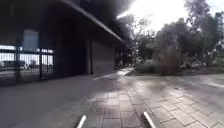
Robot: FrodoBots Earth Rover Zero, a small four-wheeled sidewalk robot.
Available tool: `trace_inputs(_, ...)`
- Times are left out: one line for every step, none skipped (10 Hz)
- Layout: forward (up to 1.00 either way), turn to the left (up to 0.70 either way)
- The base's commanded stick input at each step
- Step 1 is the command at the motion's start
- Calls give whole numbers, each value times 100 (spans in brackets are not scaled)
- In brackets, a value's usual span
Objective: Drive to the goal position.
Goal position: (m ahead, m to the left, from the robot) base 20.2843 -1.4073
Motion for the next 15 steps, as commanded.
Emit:
trace_inputs(49,0)
trace_inputs(49,0)
trace_inputs(49,0)
trace_inputs(49,0)
trace_inputs(49,0)
trace_inputs(49,0)
trace_inputs(49,0)
trace_inputs(49,0)
trace_inputs(49,0)
trace_inputs(49,0)
trace_inputs(49,0)
trace_inputs(49,0)
trace_inputs(49,0)
trace_inputs(49,0)
trace_inputs(49,0)
